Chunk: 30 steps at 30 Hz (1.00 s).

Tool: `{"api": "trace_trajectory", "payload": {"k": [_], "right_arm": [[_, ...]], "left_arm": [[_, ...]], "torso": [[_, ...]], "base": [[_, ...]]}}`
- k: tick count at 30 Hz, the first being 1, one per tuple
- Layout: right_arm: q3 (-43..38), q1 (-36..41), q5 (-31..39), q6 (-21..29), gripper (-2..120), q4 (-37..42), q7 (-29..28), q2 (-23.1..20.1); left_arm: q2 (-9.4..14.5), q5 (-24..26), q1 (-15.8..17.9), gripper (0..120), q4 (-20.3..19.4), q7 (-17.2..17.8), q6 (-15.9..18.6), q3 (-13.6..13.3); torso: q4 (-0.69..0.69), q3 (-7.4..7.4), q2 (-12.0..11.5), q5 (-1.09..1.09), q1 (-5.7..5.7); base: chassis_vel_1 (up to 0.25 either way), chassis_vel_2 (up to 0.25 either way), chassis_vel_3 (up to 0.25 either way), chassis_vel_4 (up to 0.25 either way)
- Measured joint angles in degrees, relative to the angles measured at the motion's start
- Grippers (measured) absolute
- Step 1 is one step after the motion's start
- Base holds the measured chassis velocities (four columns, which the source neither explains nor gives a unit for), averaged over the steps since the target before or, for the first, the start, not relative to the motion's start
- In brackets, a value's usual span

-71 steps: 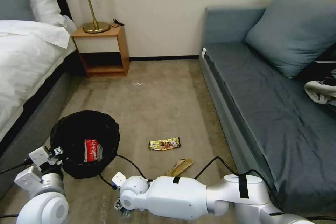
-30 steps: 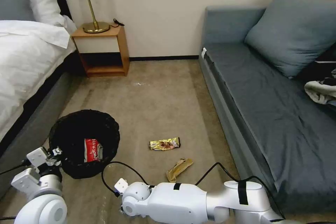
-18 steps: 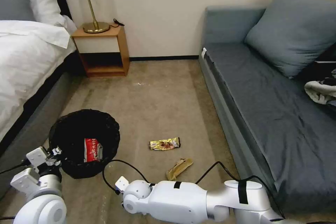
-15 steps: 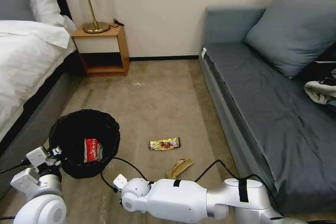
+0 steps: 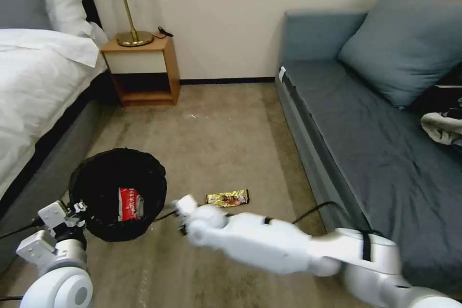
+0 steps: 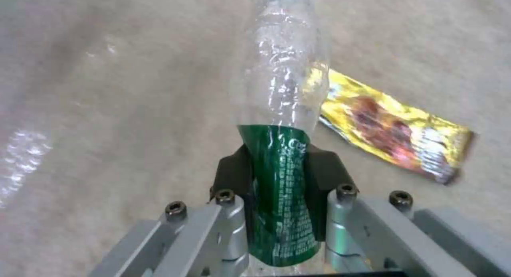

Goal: Pick up the trash bin, then pick up the garbage on the floor and place it into the trash bin.

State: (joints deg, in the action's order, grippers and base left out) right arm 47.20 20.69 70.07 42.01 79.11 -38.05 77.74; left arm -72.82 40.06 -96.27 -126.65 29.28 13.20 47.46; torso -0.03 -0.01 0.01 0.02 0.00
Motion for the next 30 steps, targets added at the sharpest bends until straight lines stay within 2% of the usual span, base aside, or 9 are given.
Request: {"api": "trace_trajectory", "payload": {"k": [3,14,23,26,27,30], "right_arm": [[-0.69,-1.62,0.42,0.03,18,2.11,-0.68,-3.33],[-3.32,-3.33,-0.36,0.01,18,3.05,-1.26,-5.95],[-14.25,-4.21,-2.76,-0.56,18,6.49,1.83,-9.25],[-18.1,-4.91,-1.93,-5.27,18,10.25,6.37,-10.79],[-18.1,-4.91,-1.93,-5.27,18,10.25,6.37,-10.79],[-19.76,-5.34,-1.4,-12.41,18,13.22,12.01,-11.69]], "left_arm": [[0.0,0.03,-0.52,7,-0.65,0.01,0.0,0.24],[0.06,0.21,-0.22,7,-0.45,0.01,0.0,0.22],[0.5,0.64,0.73,7,0.7,0.01,0.08,-0.19],[0.66,0.98,1.06,7,0.87,0.01,0.18,-0.21],[0.66,0.98,1.06,7,0.87,0.01,0.18,-0.21],[0.68,1.04,1.18,7,1.03,0.02,0.23,-0.26]], "torso": [[0.05,0.01,0.0,-0.01,0.0],[0.04,0.01,-0.01,-0.01,0.0],[0.04,0.01,0.0,-0.01,0.0],[0.02,0.01,0.0,-0.01,0.0],[0.02,0.01,0.0,-0.01,0.0],[0.02,0.01,-0.01,-0.01,0.0]], "base": [[0.0,0.0,0.0,0.0],[0.0,0.0,0.0,0.0],[0.0,0.0,0.0,0.0],[0.0,0.0,0.0,0.0],[0.0,0.0,0.0,0.0],[0.0,0.0,0.0,0.0]]}}
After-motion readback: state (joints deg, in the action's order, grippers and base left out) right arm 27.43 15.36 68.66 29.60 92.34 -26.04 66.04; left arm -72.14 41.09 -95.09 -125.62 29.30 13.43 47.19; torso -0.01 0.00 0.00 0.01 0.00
